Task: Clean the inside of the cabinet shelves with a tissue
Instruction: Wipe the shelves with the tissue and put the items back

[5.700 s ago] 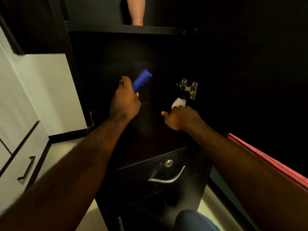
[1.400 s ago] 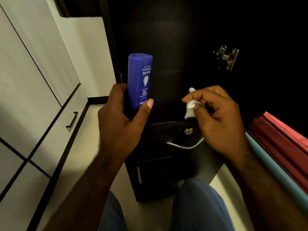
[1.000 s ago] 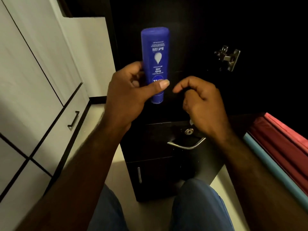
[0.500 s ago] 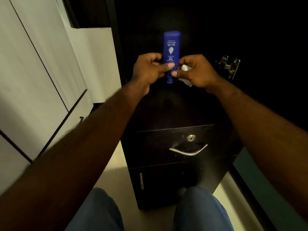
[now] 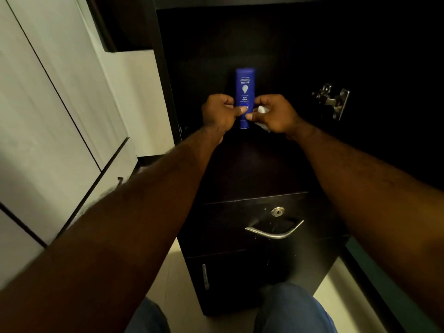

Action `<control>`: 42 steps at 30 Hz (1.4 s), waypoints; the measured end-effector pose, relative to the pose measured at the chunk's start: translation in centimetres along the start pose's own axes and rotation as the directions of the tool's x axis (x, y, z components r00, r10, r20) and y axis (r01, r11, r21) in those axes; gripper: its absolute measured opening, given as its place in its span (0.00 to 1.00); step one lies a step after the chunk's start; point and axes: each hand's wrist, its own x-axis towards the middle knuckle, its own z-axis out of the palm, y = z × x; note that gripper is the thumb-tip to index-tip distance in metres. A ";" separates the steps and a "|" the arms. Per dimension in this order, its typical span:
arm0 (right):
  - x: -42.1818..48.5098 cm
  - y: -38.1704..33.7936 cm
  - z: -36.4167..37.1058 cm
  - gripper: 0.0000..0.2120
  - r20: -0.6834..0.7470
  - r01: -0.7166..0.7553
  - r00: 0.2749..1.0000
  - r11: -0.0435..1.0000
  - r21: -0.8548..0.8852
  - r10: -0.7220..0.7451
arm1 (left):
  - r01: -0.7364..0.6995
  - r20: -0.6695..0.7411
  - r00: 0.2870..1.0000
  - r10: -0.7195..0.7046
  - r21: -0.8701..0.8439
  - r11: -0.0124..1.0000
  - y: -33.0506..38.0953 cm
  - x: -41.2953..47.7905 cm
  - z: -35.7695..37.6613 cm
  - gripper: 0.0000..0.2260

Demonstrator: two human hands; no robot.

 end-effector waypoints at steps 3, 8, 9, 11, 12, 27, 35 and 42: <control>-0.1 0.6 -0.1 0.16 0.016 -0.023 1.000 0.999 0.048 0.023 | 0.010 0.004 1.000 -0.010 -0.008 1.000 -0.5 0.2 0.3 0.10; 0.0 0.8 -0.2 0.16 0.017 -0.025 1.000 0.997 0.068 0.024 | 0.003 -0.001 1.000 -0.003 0.002 1.000 -0.8 0.1 0.6 0.15; 0.0 0.8 -0.2 0.16 0.017 -0.027 1.000 0.997 0.067 0.026 | 0.003 -0.003 1.000 -0.003 0.013 1.000 -0.9 0.1 0.6 0.16; 0.0 0.9 -0.2 0.17 0.025 -0.034 0.999 0.997 0.062 0.032 | -0.016 0.003 1.000 0.015 0.044 0.999 -1.0 -0.1 0.3 0.18; 0.0 1.0 -0.3 0.18 0.033 -0.039 0.999 0.998 0.050 0.038 | -0.023 0.004 1.000 0.023 0.056 0.998 -0.8 -0.3 0.2 0.20; -4.7 -1.9 -1.4 0.20 -0.031 -0.280 0.960 0.957 -0.072 0.278 | -0.021 0.023 1.000 0.014 0.316 0.949 2.4 -6.0 -2.7 0.23; -18.8 -8.4 0.9 0.07 -0.312 0.015 0.946 0.953 0.304 0.084 | -0.527 0.124 0.837 0.533 0.448 0.723 2.3 -21.7 -5.8 0.14; -27.2 -8.0 4.2 0.05 -0.073 -0.183 0.983 0.939 -0.292 0.168 | -0.621 0.176 0.669 0.722 0.666 0.413 -4.7 -28.1 -5.7 0.10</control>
